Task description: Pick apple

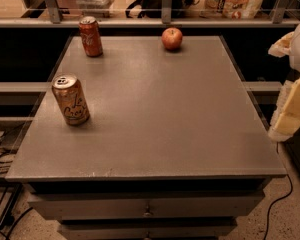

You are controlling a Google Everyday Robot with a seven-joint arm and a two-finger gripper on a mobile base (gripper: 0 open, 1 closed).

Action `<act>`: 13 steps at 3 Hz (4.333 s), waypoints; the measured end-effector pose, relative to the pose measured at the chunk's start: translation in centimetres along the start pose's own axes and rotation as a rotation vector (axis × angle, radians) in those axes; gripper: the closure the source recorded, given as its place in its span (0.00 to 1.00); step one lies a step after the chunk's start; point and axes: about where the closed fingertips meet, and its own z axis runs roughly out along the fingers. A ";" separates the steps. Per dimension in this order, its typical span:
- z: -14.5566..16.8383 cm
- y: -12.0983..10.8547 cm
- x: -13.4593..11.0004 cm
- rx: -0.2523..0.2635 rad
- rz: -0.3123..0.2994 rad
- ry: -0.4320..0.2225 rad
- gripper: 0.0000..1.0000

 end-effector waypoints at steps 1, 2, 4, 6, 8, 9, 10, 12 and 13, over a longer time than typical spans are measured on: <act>0.0 0.0 0.0 0.000 0.000 0.000 0.00; -0.1 -0.3 -0.1 0.006 0.014 -0.027 0.00; 0.2 -3.2 -0.6 0.038 0.074 -0.158 0.00; 0.3 -8.5 -0.9 0.141 0.127 -0.247 0.00; 0.6 -9.6 -1.7 0.173 0.153 -0.295 0.00; 1.6 -12.3 -3.7 0.211 0.179 -0.409 0.00; 3.9 -14.7 -5.8 0.210 0.193 -0.478 0.00; 11.9 -21.3 -11.1 0.148 0.229 -0.542 0.00; 11.9 -21.3 -11.1 0.148 0.229 -0.542 0.00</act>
Offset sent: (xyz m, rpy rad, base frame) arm 0.0059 -0.0020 -0.0020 0.0707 -0.0057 -0.0192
